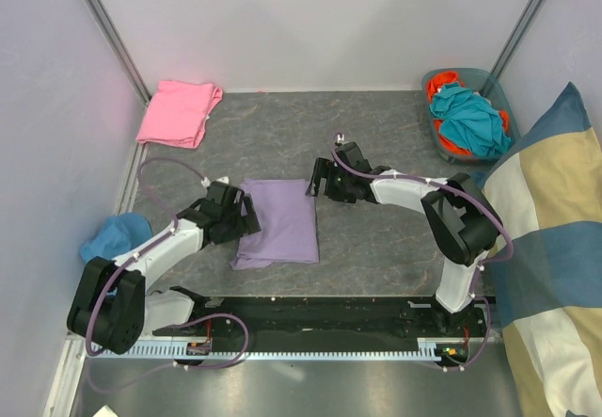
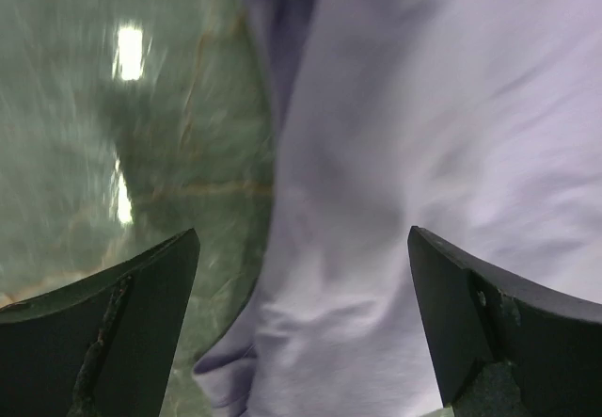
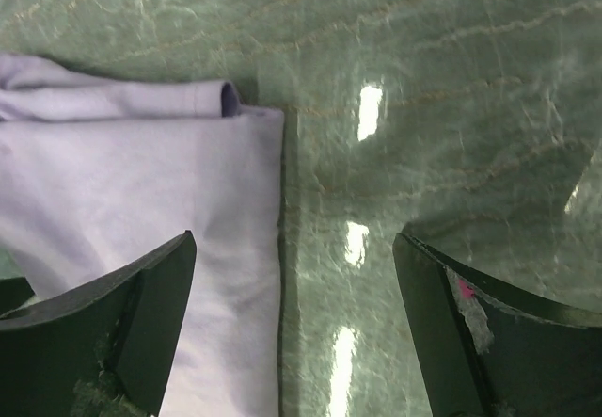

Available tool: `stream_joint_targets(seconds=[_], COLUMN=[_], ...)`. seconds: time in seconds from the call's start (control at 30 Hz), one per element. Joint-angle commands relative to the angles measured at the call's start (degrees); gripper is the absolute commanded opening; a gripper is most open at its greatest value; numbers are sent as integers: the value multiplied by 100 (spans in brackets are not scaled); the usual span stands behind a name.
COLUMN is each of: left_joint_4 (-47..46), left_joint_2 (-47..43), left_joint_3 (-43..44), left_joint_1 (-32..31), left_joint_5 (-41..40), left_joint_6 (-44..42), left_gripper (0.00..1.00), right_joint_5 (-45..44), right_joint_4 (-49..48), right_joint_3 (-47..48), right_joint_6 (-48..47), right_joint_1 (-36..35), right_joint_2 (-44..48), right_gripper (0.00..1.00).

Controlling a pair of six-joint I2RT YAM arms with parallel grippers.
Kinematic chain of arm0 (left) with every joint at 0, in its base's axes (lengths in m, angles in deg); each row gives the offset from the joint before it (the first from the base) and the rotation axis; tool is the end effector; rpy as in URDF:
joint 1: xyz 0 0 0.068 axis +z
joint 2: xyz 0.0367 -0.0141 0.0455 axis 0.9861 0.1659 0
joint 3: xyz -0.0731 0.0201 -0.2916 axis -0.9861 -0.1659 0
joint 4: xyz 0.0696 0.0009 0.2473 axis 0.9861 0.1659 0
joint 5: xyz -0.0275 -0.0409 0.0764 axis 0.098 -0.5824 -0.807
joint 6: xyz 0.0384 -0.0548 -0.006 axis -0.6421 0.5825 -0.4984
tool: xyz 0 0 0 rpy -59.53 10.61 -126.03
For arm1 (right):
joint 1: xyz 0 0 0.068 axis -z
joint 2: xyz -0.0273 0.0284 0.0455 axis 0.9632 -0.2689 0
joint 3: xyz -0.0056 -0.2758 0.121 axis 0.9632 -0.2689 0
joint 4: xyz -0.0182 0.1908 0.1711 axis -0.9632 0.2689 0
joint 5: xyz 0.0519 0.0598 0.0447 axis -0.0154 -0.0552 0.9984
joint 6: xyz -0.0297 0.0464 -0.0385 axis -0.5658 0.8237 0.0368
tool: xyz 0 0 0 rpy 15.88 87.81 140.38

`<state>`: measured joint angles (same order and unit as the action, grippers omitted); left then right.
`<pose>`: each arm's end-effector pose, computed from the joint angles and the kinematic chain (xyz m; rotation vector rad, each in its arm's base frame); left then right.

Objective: Fold and stack the t-shirts
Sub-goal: Smooth out wrinkles on the folded tshirt, then put the neatly folded tshirt into the corner of the board with the left arm

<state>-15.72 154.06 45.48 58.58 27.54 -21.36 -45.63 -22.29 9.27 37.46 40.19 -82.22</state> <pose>0.2079 -0.0785 0.1944 -0.3261 2.5566 -0.2699 0.3334 0.2318 0.1799 0.1019 2.5111 0.6723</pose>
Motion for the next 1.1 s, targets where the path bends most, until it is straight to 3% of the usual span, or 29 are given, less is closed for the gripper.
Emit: stream_joint_targets(seconds=[0.0, 0.23, 0.47, 0.8, 1.07], left_joint_4=[-443, -1130, -1043, -1059, -1446], left_joint_2=[-289, -52, 97, 817, 1398], left_joint_3=[-630, -1132, -1018, -613, -464], left_joint_1=[25, -1, -10, -81, -730], left_joint_5=[95, 253, 464, 1641, 1800], left_joint_6=[811, 1094, 857, 426, 830], left_gripper=[100, 100, 100, 97, 95], right_joint_5=[-71, 69, 166, 96, -194], right_joint_4=[572, 687, 731, 854, 1082], right_joint_3=[-338, -357, -400, -356, -392], right_joint_6=[-173, -261, -217, -226, -261], right_joint_1=[-15, 3, -6, -6, 11], right_joint_2=[190, 410, 560, 858, 1192], right_gripper=[95, 96, 95, 95, 96])
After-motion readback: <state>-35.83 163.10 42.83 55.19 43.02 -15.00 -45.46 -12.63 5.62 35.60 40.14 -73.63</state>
